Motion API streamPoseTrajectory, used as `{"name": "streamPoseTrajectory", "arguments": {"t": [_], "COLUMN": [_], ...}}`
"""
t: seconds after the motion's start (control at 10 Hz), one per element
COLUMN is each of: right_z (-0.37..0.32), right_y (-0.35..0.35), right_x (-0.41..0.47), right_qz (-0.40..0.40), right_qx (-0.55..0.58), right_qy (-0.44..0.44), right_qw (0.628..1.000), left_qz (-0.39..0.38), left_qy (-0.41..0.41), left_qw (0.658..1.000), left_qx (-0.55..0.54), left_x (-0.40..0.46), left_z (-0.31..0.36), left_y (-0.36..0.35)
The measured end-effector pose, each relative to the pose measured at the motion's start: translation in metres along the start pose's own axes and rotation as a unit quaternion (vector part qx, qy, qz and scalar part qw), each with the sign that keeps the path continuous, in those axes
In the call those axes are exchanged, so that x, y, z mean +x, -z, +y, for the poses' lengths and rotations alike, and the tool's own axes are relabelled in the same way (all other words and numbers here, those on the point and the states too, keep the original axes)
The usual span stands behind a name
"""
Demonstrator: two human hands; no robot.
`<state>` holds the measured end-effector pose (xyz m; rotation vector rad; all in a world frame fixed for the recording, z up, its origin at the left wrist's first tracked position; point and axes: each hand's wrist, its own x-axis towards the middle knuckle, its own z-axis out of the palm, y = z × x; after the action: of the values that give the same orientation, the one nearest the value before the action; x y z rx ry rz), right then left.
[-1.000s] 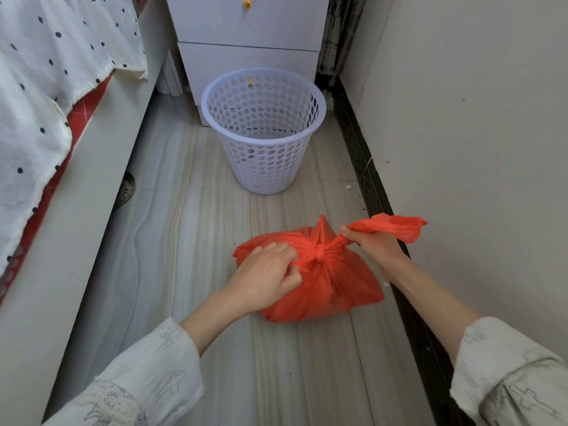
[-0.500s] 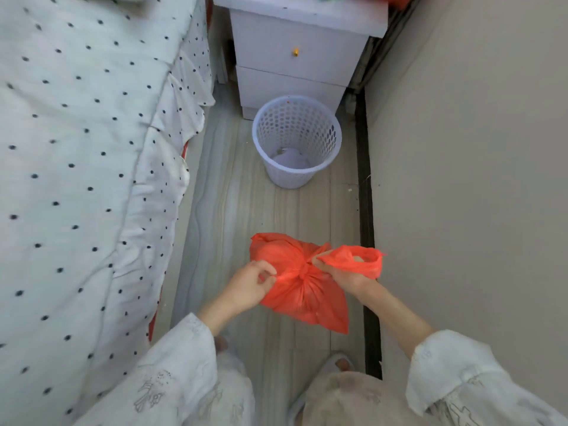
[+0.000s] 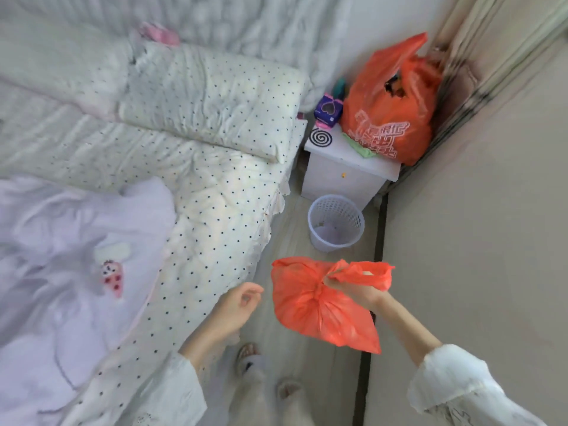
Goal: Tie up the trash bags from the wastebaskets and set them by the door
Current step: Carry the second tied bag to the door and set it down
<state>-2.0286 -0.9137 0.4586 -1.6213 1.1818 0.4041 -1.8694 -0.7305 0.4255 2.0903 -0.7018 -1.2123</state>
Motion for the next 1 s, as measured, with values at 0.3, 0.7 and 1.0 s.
{"name": "streamPoseTrajectory", "arguments": {"t": [0.3,0.7,1.0], "right_z": [-0.101,-0.138,-0.058], "right_y": [-0.028,-0.197,-0.405], "right_x": [-0.059,-0.220,-0.387], "right_qz": [-0.128,-0.247,-0.407], "right_qx": [-0.086,-0.294,-0.411], "right_qy": [0.211,0.363,0.400], "right_qw": [0.965,0.849,0.711], "left_qz": [0.234,0.492,0.617], "left_qy": [0.004,0.099,0.195], "left_qw": [0.967,0.824,0.696], "left_qx": [-0.099,-0.263,-0.310], "left_x": [-0.132,-0.387,-0.620], "left_z": [0.001,-0.102,-0.221], "left_y": [0.054,0.005,-0.099]}}
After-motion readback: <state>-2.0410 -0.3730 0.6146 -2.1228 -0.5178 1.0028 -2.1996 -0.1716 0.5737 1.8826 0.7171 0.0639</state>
